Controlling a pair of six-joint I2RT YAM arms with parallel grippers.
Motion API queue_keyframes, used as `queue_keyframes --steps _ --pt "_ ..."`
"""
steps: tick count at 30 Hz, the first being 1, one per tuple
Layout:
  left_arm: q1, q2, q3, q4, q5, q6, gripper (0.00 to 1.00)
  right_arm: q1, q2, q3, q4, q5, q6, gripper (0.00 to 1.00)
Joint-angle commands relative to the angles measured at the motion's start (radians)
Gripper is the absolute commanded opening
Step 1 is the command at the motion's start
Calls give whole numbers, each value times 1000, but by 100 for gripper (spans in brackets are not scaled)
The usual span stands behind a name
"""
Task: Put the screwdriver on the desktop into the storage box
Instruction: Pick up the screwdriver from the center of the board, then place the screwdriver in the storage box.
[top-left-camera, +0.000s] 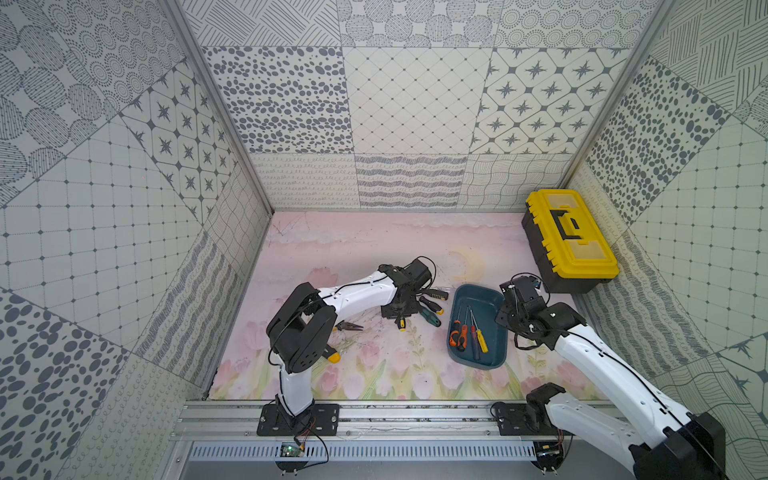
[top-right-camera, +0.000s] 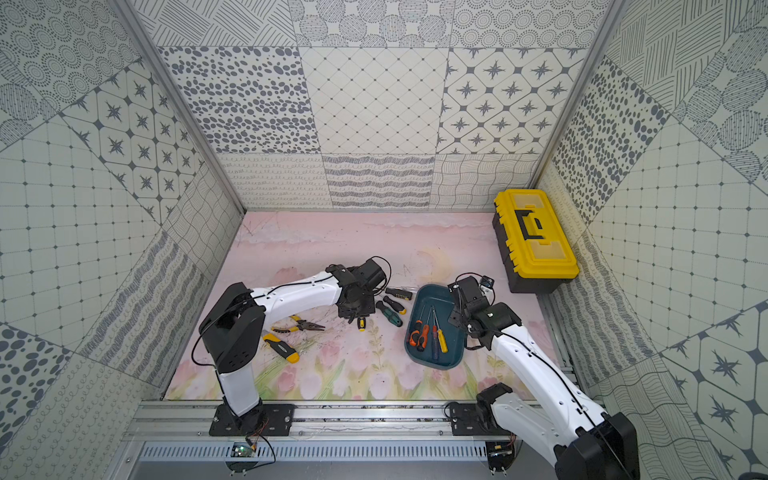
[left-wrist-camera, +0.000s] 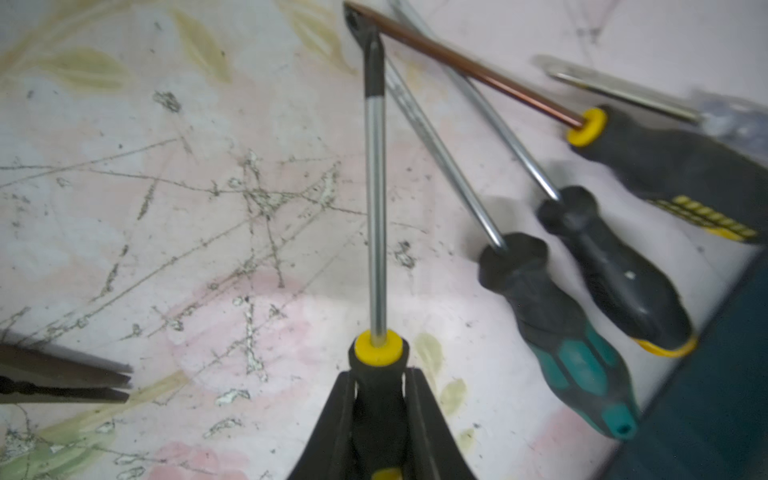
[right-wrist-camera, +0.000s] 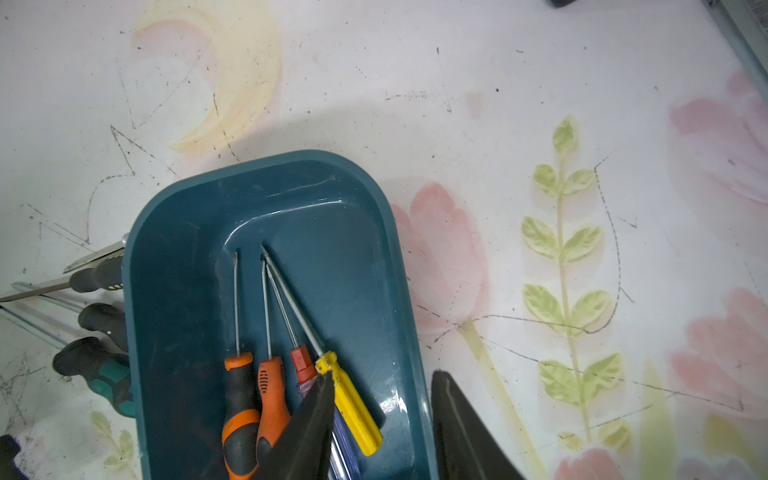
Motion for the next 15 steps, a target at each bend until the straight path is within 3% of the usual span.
queue_keyframes --steps 1,9,15 --pt "-108 -66 57 -63 -34 -74 11 -2 -69 11 -20 17 10 42" --pt "-315 36 307 -93 -18 -36 12 -3 -304 -4 -68 87 22 42" --pt "-373 223 497 -91 58 34 13 -2 -362 43 -111 87 35 42"
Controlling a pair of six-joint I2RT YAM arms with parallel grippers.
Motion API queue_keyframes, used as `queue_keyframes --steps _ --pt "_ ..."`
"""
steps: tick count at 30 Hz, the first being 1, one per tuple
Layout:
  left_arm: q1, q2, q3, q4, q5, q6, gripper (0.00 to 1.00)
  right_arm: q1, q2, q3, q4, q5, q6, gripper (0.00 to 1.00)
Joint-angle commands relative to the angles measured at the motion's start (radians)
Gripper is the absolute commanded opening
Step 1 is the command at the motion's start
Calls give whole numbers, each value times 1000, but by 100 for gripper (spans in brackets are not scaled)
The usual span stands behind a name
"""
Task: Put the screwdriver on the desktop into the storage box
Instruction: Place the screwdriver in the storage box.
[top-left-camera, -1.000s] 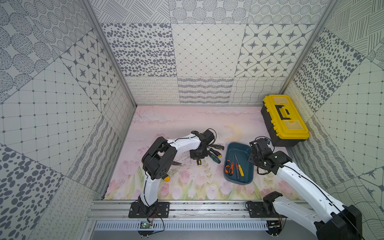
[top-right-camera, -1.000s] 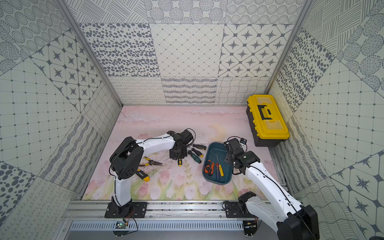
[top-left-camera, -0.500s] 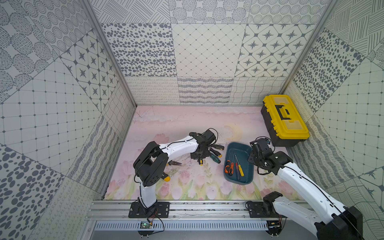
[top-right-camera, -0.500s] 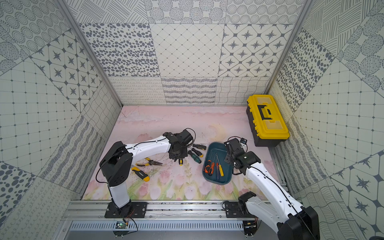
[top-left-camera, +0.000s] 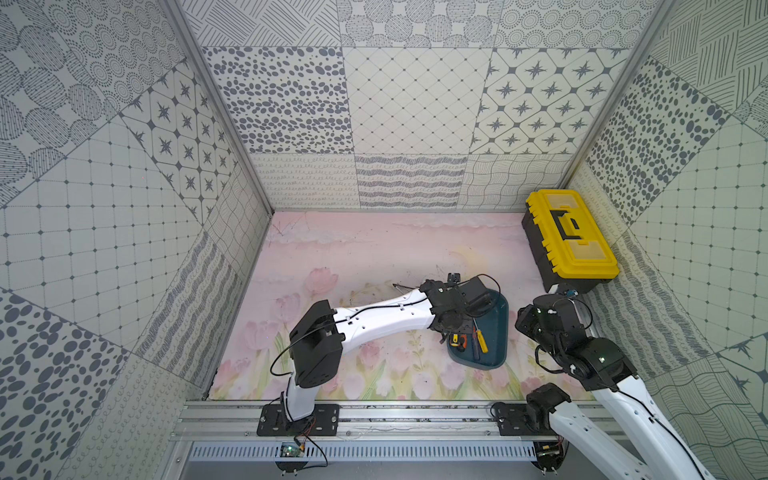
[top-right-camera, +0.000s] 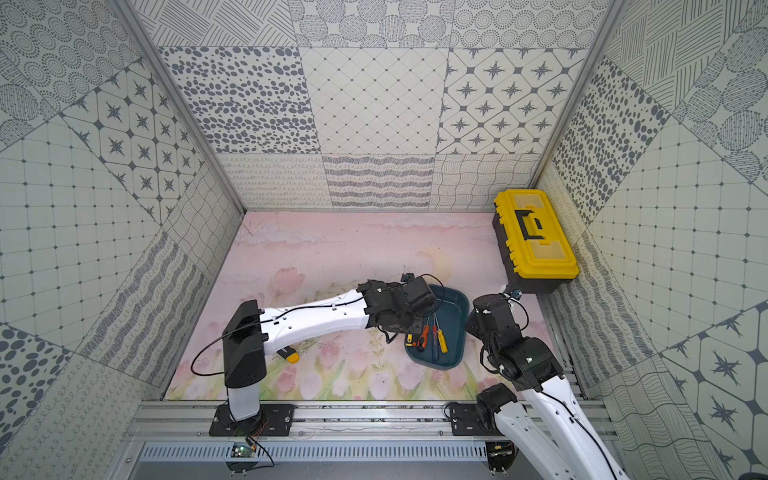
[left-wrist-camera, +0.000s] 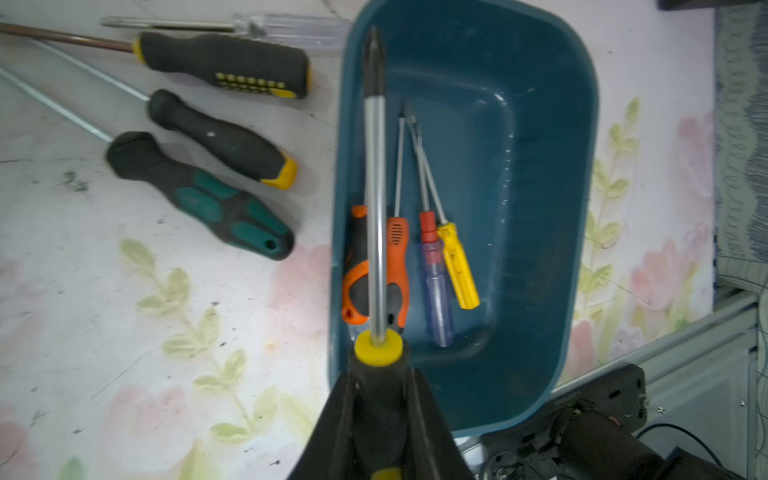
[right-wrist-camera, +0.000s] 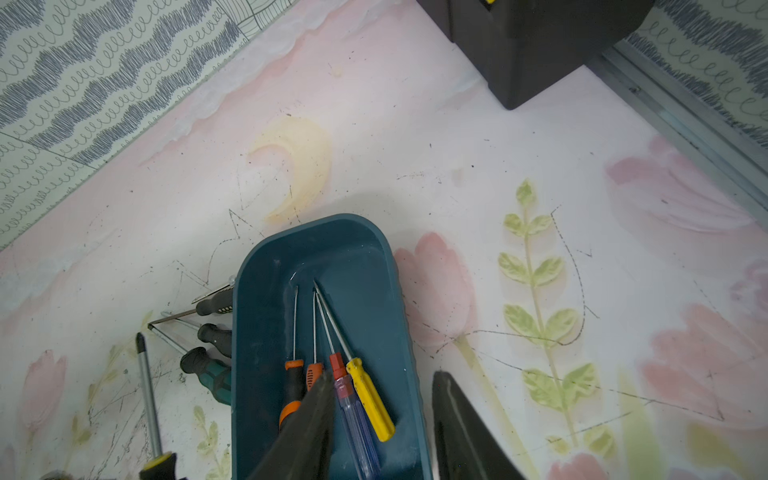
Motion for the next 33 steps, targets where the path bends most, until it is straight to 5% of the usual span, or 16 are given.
queue_keyframes --steps 1,10,14,19,26,33 --pt "-35 119 130 -32 70 55 13 -2 -21 41 -22 19 20 42" --pt "-16 315 291 -102 99 14 26 -3 -76 43 -75 3 14 43" --pt "-4 300 291 -100 83 -6 38 -3 -84 43 -86 4 6 44" --pt "9 190 250 -61 -13 4 41 -3 -43 63 -68 -2 -21 43" --pt "105 -123 -55 38 -168 -135 41 9 128 95 112 -187 -163 41" --pt "273 -456 -427 28 -267 -327 40 195 477 229 219 -305 -328 41"
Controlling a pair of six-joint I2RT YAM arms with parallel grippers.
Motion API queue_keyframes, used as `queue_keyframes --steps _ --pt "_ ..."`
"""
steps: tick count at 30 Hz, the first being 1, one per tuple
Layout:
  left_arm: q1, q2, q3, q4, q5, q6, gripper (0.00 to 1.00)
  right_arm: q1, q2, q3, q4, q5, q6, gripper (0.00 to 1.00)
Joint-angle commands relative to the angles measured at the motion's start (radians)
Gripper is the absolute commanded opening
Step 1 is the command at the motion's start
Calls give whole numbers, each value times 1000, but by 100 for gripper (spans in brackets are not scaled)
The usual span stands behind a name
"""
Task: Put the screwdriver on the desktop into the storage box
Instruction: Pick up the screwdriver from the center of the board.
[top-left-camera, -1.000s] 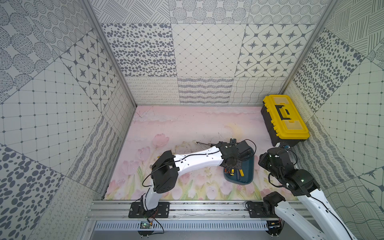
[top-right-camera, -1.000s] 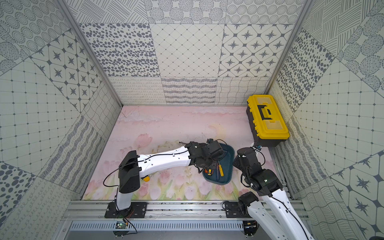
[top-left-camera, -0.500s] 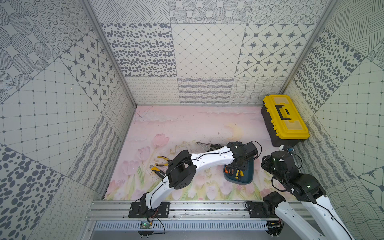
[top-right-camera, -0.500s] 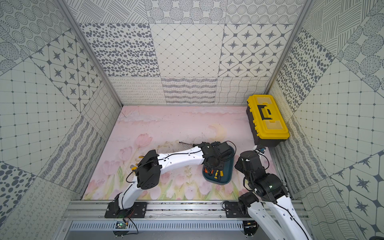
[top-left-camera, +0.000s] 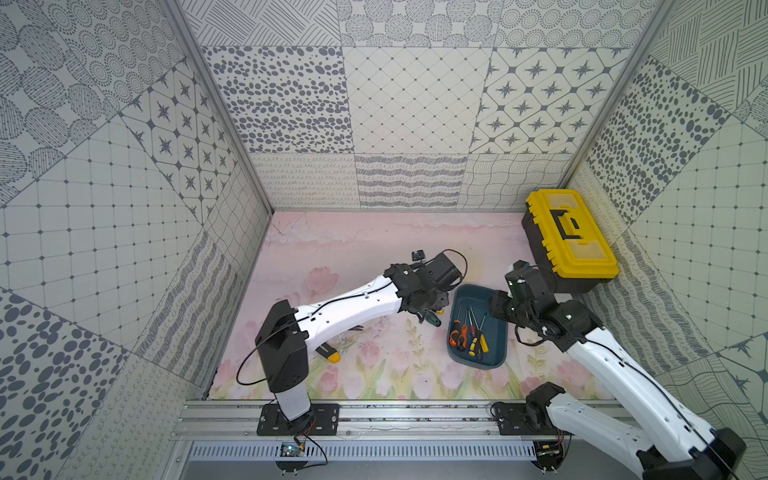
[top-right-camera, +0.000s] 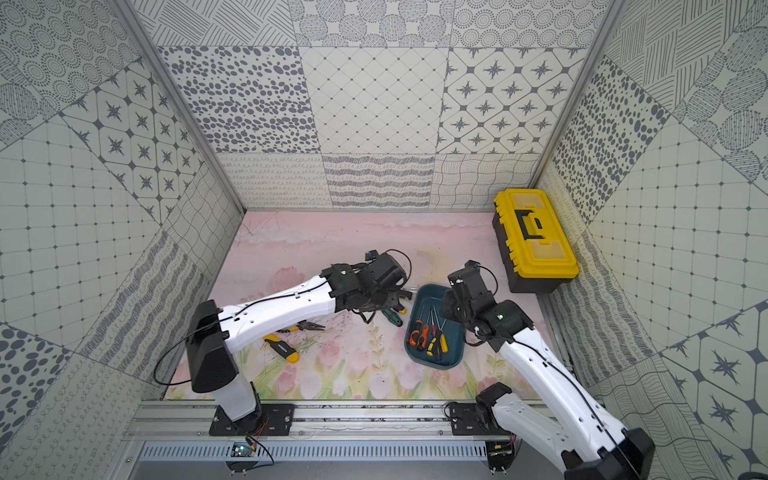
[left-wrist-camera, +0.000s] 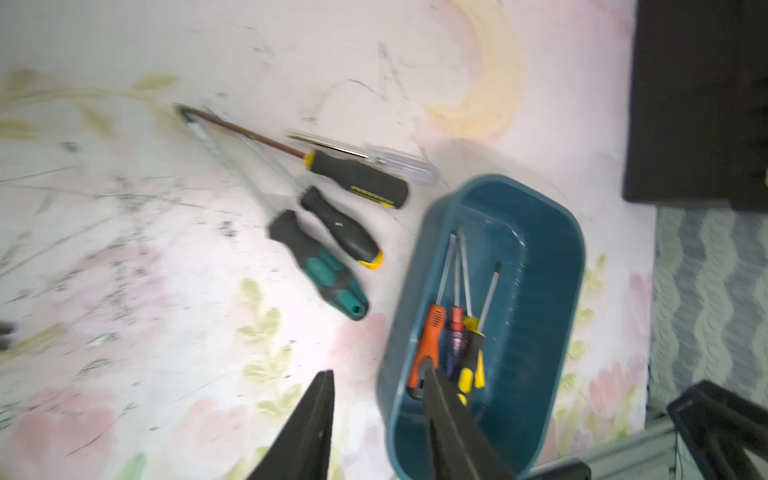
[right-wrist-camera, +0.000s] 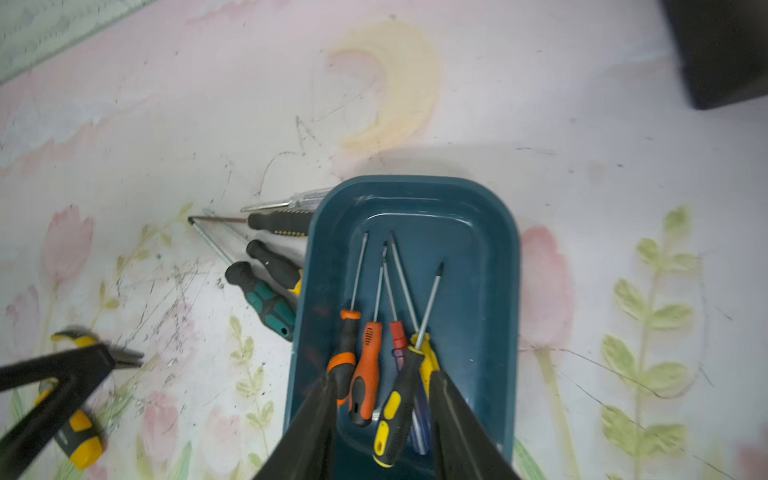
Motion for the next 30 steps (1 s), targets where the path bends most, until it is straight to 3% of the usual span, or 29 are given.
queue_keyframes --steps 1,5,14,20,30 --pt "105 -207 -235 -13 -142 -192 40 92 153 94 98 -111 -132 41" --pt "172 -307 -354 -35 -108 -238 41 169 373 209 104 -215 -209 41" --pt "192 -456 -578 -16 -63 -387 43 188 711 400 81 -292 -318 43" --pt "214 -494 -647 -13 -39 -417 43 205 880 512 44 -245 -383 43" --pt "253 -506 -656 -10 -24 -390 43 218 1002 571 14 -147 -446 41"
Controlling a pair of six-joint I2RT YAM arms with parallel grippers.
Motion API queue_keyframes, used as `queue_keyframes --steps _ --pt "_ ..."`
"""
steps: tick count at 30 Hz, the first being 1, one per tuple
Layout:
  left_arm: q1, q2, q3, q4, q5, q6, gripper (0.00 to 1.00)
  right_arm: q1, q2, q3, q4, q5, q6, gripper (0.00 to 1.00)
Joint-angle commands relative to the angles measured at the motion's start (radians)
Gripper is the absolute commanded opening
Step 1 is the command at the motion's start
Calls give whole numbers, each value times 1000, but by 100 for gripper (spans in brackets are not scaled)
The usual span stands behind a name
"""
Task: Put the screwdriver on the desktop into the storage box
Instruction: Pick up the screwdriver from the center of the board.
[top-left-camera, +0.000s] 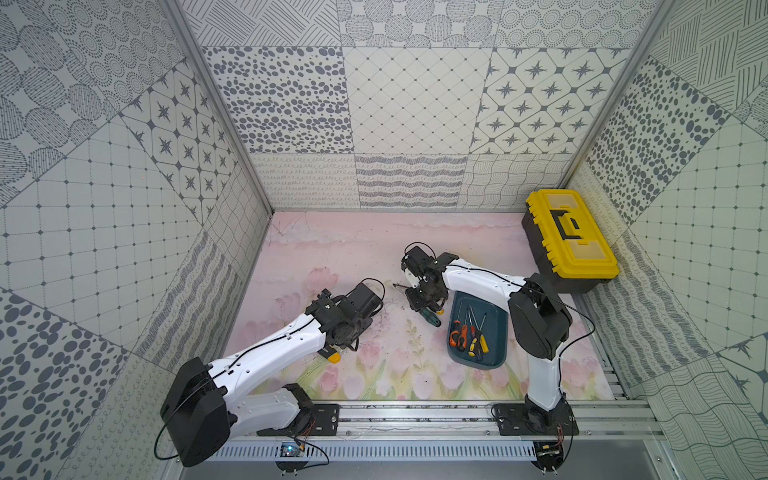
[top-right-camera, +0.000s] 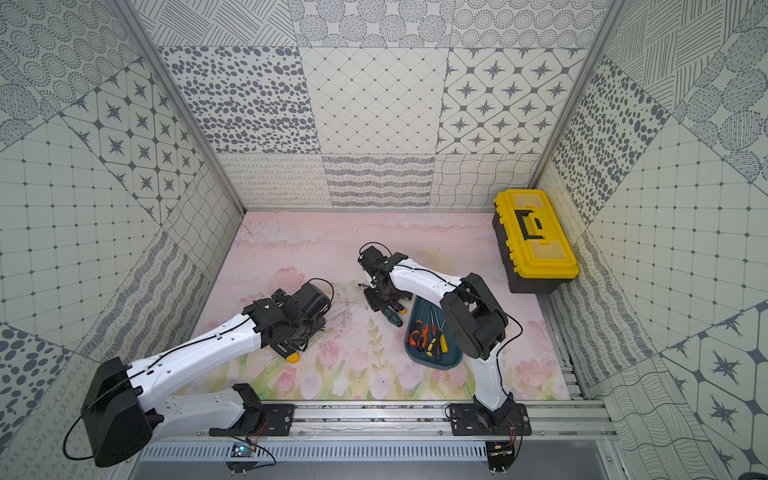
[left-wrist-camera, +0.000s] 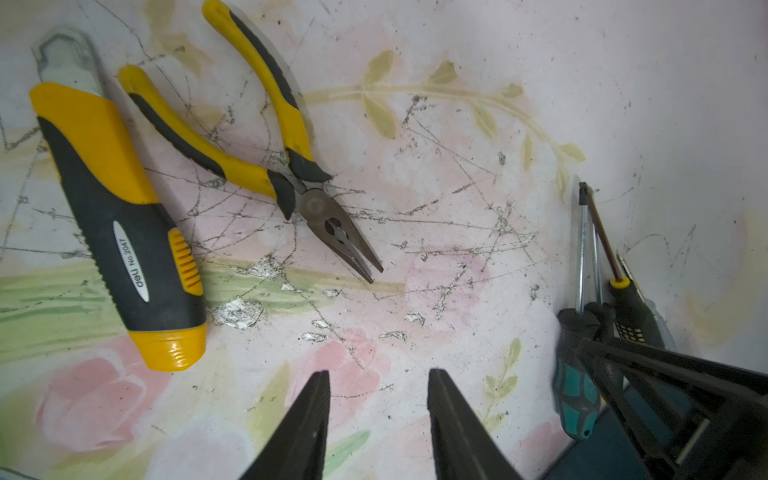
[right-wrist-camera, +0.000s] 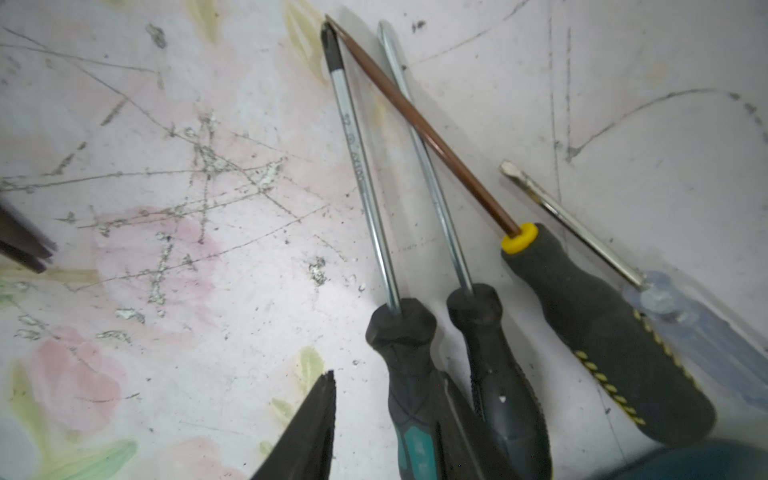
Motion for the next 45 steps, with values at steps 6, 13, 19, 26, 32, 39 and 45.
queue_keyframes --steps 6,13,19,26,32,39,45 --pt "19 5 -3 -2 22 -13 43 24 65 50 -21 100 -59 41" --pt "22 9 3 -1 25 -10 43 43 123 109 -49 116 -89 39" --pt "23 1 3 -5 20 -13 43 60 138 101 -63 134 -102 37" --pt "23 -6 5 -11 20 -16 42 72 131 109 -68 142 -92 26" --pt "23 -30 10 -28 10 -2 42 72 43 140 -67 80 -36 13" --pt "23 -28 43 -15 12 96 42 58 -215 77 -50 27 155 11" --pt "15 67 129 -6 53 186 42 -66 -528 -174 -53 71 424 10"
